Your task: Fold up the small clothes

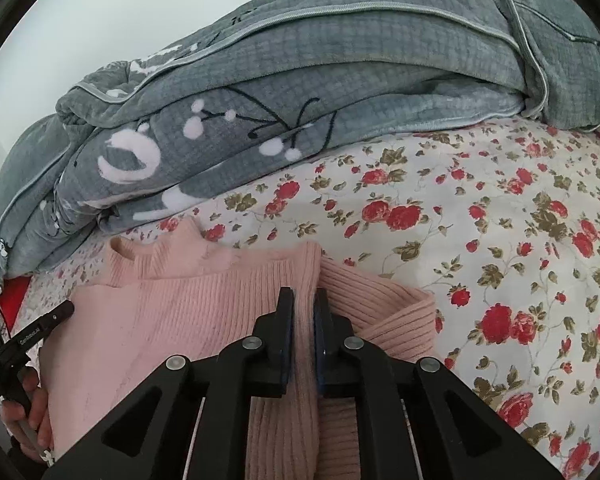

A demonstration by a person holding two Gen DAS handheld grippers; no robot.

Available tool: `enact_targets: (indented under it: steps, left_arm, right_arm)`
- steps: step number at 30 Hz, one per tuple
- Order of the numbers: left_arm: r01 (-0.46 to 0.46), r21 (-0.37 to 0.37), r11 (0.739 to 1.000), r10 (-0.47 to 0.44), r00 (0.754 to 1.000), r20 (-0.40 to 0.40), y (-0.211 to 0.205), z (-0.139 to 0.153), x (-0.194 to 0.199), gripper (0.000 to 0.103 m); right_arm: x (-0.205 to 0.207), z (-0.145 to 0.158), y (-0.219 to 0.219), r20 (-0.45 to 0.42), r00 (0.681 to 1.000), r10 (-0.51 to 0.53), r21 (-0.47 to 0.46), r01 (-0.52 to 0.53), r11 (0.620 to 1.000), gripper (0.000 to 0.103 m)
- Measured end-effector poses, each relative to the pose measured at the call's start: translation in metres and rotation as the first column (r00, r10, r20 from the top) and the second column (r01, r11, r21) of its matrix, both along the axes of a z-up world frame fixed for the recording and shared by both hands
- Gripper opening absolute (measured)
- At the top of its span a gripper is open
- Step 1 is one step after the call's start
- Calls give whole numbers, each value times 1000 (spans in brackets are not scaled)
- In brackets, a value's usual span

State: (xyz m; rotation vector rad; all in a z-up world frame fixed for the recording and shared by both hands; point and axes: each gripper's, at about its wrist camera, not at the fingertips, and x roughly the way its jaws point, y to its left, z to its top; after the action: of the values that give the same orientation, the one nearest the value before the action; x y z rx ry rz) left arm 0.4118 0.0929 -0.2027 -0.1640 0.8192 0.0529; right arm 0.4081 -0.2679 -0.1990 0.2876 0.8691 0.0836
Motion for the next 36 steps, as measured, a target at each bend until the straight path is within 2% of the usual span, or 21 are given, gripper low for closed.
enact_targets:
  steps: [4,5,6,7,8,9,11,13,16,19,21,24,27,29,33,36]
  left_arm:
    - [11,28,1000,-11,1000,12,-4,3,-2,22]
    - [17,27,1000,-18,1000,23,-5,4,-4,28]
    - [34,18,999,-35,998,48,-5,8,-7,36]
    - [45,16,999,-46,996,82,-6,12,-12,42]
    - [49,21,999,-51,992,114,-7,16,-17,55]
    - [55,29,998,-59,987,151,-9,20,-23,62]
    - [55,51,997,-64,976,206,-12,27,-34,65]
    - [36,76,996,-53,972,230,-14,33,-38,67]
    - [52,116,992,-73,979,188,-12,41,-49,67]
    - [114,117,987,-133,978,164,-5,44,-77,69]
    - [163,61,985,-169,979,116,4,37,-96,72]
    - [206,-52,977,-204,978,41,15,25,-107,72]
    - [133,-110,985,-134,991,-5,28,13,-112,72]
    - [68,-159,985,-77,996,-48,40,5,-108,72]
    - [36,-267,963,-53,997,-57,57,-6,-102,73]
    - [45,-256,966,-58,997,-44,52,-9,-90,73]
  right_arm:
    - [-3,4,3,19,1000,5,-22,-5,1000,21]
    - [-4,6,4,29,1000,7,-23,-6,1000,30]
    - [-6,7,4,38,999,8,-21,-7,1000,42]
    - [-9,11,3,60,998,11,-10,-10,1000,48]
    - [-13,14,1,81,997,11,2,-12,1000,58]
    - [-17,18,-1,108,994,7,14,-8,1000,66]
    - [-24,26,-6,153,988,-6,32,1,999,71]
    - [-26,35,-11,154,988,0,54,-8,999,71]
    - [-39,61,-27,155,988,3,125,-23,992,71]
    - [-59,77,-31,145,988,46,86,-59,995,72]
    - [-74,75,-27,118,988,104,39,-109,993,75]
    - [-88,56,-25,68,986,152,43,-155,987,76]
    - [-90,25,-23,9,988,152,70,-152,986,76]
    - [-87,6,-26,-34,990,140,125,-135,983,76]
    - [-87,4,-35,-2,992,129,181,-126,975,77]
    - [-84,-1,-32,-7,991,136,166,-133,977,77]
